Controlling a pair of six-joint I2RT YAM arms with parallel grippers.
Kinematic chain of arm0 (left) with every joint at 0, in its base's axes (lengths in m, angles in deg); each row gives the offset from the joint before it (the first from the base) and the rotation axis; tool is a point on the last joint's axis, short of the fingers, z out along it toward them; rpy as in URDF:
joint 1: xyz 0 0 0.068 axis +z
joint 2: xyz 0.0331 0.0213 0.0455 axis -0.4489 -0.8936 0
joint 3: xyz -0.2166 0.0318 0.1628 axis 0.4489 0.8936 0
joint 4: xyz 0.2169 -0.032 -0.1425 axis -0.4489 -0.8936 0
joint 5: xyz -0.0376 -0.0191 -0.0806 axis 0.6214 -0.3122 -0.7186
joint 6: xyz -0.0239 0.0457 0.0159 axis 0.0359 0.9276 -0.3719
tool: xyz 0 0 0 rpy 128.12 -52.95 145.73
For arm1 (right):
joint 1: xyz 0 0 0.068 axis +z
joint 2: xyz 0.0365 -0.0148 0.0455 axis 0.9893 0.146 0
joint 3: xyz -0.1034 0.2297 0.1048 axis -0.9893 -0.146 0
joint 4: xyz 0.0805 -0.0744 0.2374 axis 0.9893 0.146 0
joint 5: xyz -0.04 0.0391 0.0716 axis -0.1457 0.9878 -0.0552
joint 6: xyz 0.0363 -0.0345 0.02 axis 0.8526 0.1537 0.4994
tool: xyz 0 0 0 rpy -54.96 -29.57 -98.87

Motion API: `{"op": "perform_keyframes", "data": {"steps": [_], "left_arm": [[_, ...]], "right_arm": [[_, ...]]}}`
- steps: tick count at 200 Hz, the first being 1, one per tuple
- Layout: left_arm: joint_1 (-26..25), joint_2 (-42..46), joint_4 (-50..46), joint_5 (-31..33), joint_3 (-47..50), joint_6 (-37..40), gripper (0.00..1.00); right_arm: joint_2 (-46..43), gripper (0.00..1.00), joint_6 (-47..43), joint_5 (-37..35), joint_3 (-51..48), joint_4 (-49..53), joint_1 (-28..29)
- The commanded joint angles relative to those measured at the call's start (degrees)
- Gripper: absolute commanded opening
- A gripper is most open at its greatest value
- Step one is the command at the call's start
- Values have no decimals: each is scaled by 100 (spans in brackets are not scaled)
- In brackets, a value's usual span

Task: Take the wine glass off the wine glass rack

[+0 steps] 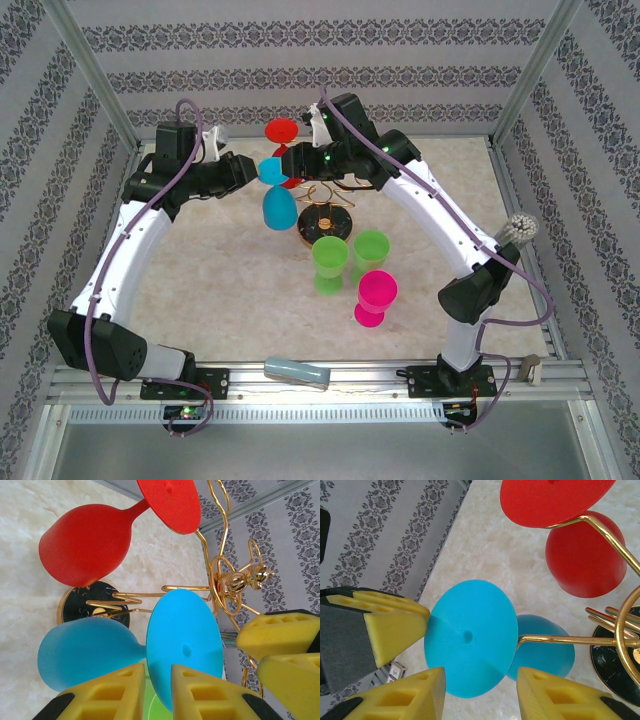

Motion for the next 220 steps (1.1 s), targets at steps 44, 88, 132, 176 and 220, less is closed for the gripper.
{"op": "perform_keyframes", "data": {"steps": [44,88,132,176,220], "left_arm": [[-119,-49,270,-58,-186,-31,21],[-148,-81,312,-54,-175,-52,21],[-179,-88,301,-49,-198,-39,21],[-202,-101,306,-32,-216,-48,21],[-269,-114,314,-23,-244,-57,20]], "right_arm": [[198,43,27,51,2,10,-18],[214,43,43,52,3,0,-10],[215,40,59,78,-10,-19,-2],[218,39,71,131,-29,-48,-8],[208,35,90,193,-37,-52,-8]]}}
